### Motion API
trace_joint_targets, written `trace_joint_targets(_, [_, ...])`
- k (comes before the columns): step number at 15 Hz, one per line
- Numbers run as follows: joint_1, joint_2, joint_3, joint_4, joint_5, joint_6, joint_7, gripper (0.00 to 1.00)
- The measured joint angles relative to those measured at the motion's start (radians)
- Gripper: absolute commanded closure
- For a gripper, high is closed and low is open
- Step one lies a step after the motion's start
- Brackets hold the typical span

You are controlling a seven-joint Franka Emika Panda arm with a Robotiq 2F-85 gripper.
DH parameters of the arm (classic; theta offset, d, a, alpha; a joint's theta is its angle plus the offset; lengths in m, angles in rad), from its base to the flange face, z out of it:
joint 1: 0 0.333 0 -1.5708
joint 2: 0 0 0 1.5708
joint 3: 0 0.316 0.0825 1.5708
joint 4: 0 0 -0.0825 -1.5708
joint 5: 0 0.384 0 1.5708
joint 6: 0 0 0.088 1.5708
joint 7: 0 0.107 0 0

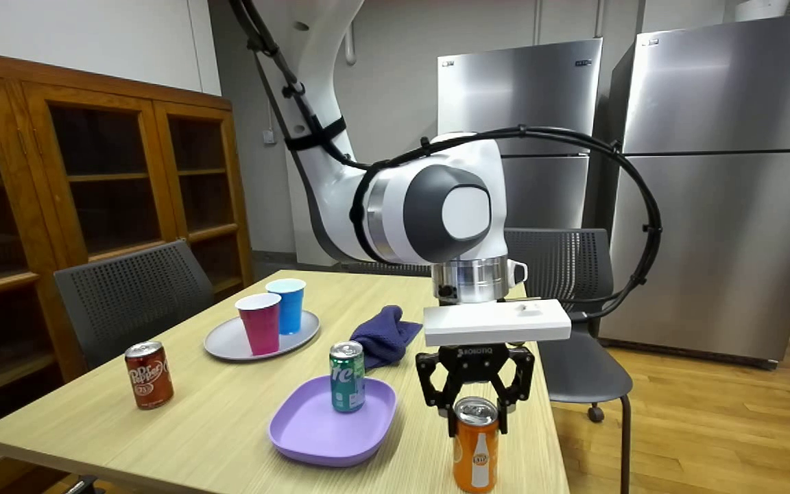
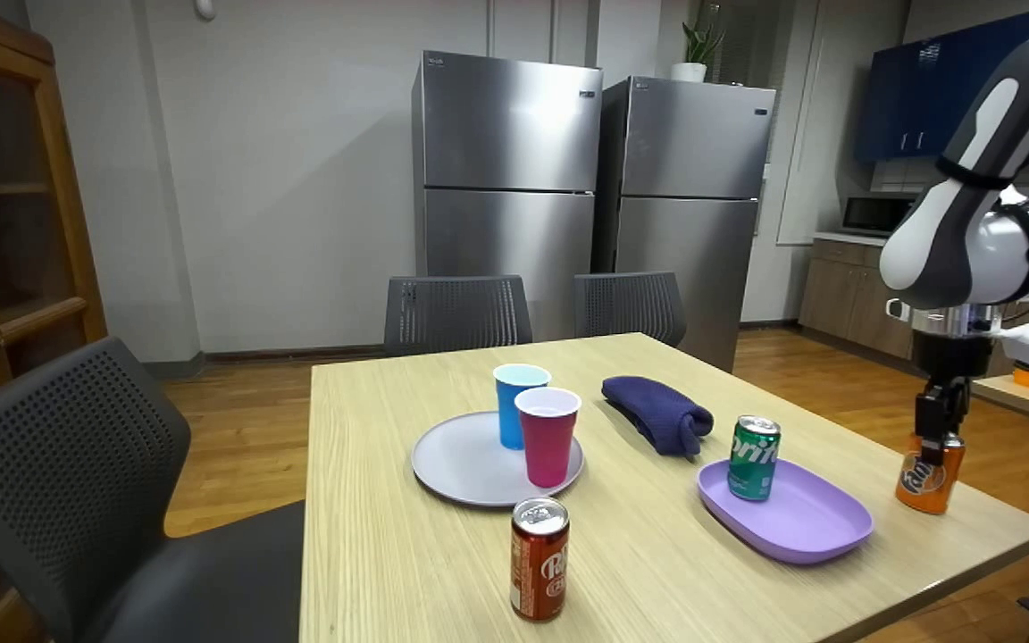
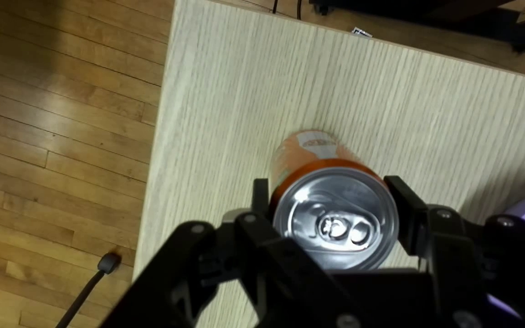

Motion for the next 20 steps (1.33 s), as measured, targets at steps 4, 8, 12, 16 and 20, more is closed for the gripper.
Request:
trace_joint_targets(4, [-0.001,-0.012,0.017,0.001,0.028,-0.002,0.0,0.62])
trace_joint_targets(8, [-0.001,-0.065,0.064,0.0,0.076,-0.008,-0.003,0.62])
trace_joint_targets(12, [0.002,-0.115,0.115,-0.014,0.109,-0.009,-0.011,0.62])
trace_joint_targets(16, [0.01,-0.156,0.157,-0.049,0.15,-0.01,-0.051,0.62])
trace_joint_targets(20, [0.024,-0.199,0.186,-0.1,0.206,-0.011,-0.129,0.62])
